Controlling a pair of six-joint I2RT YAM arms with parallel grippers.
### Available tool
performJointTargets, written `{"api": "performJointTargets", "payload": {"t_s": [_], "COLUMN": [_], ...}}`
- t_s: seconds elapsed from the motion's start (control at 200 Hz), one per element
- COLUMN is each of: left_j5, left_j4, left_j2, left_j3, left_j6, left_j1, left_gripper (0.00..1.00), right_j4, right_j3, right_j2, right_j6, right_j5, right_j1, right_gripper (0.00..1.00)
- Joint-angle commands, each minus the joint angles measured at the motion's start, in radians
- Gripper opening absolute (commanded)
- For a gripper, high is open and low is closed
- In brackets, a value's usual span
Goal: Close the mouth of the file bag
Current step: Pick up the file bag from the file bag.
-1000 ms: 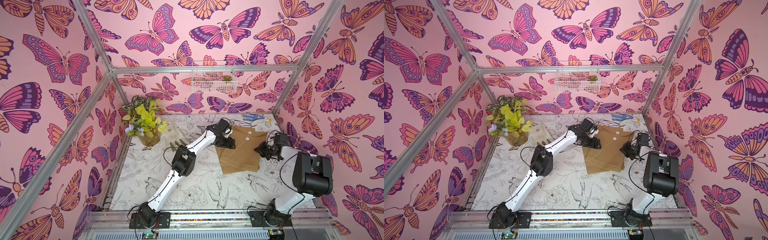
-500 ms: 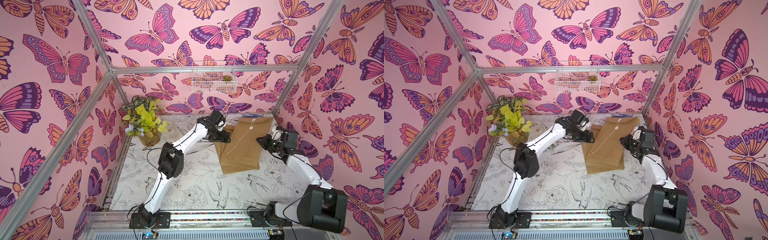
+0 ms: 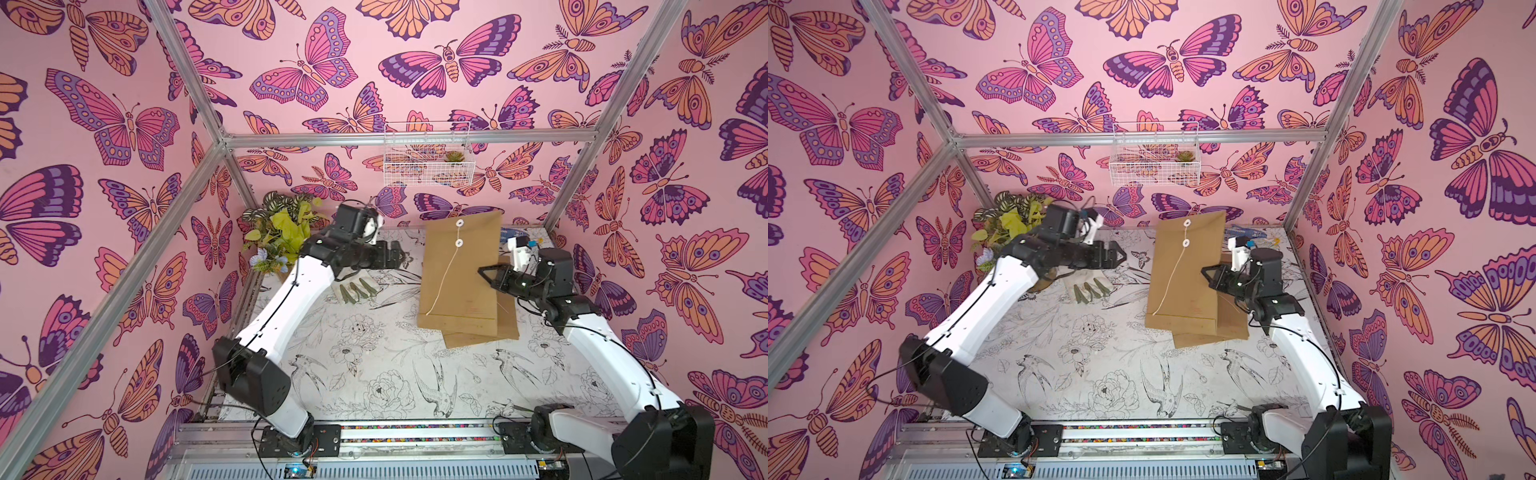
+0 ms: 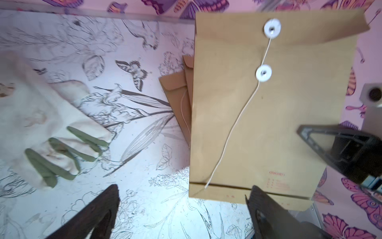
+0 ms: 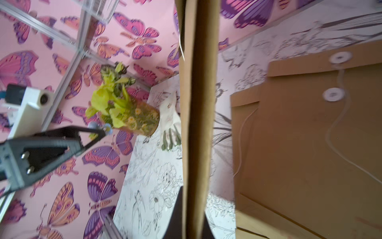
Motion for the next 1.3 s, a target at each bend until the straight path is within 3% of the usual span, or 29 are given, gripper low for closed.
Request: {"api": "performJointTargets", "payload": {"t_s": [0.0, 0.13, 0.275, 0.401, 0.561, 0.691, 0.776, 0.986, 1.212, 1.297], "left_j5": [0.165, 0.425, 0.603, 0.679, 0.721, 0.778, 0.833, 0.853, 0.845, 0.849], "left_j4": [0.145, 0.306, 0.440, 0.636, 0.763, 0.976, 1.086, 1.147, 1.216, 1.219], "left_j2": [-0.097, -0.118, -0.065, -0.049, -0.028, -0.009, 0.008, -0.003, -0.003, 0.002], "left_j3": [-0.111, -0.185, -0.187, -0.232, -0.234, -0.246, -0.244, -0.278, -0.290, -0.294], "left_j6": [0.011, -0.044, -0.151, -0.264, -0.340, -0.484, -0.543, -0.569, -0.610, -0.609], "left_j1": [0.097, 0.193, 0.197, 0.184, 0.183, 0.181, 0.171, 0.167, 0.167, 0.166], "left_gripper": [0.93, 0.86, 0.89, 0.91, 0.87, 0.76, 0.59, 0.33, 0.15, 0.15], "right_j4": [0.114, 0.286, 0.390, 0.473, 0.567, 0.574, 0.596, 0.685, 0.674, 0.658], "right_j3": [0.029, -0.007, -0.002, 0.008, 0.015, 0.011, 0.005, -0.006, -0.004, -0.007], "right_j2": [-0.003, -0.012, -0.004, 0.002, -0.002, -0.003, -0.001, 0.019, 0.041, 0.044], "right_j6": [-0.041, 0.019, 0.084, 0.163, 0.253, 0.257, 0.271, 0.323, 0.322, 0.312], "right_j5": [-0.085, -0.175, -0.270, -0.322, -0.365, -0.389, -0.393, -0.396, -0.413, -0.416], "right_j1": [0.050, 0.058, 0.070, 0.071, 0.070, 0.071, 0.070, 0.070, 0.070, 0.071], "right_gripper": [0.00, 0.00, 0.00, 0.00, 0.00, 0.00, 0.00, 0.00, 0.00, 0.00]}}
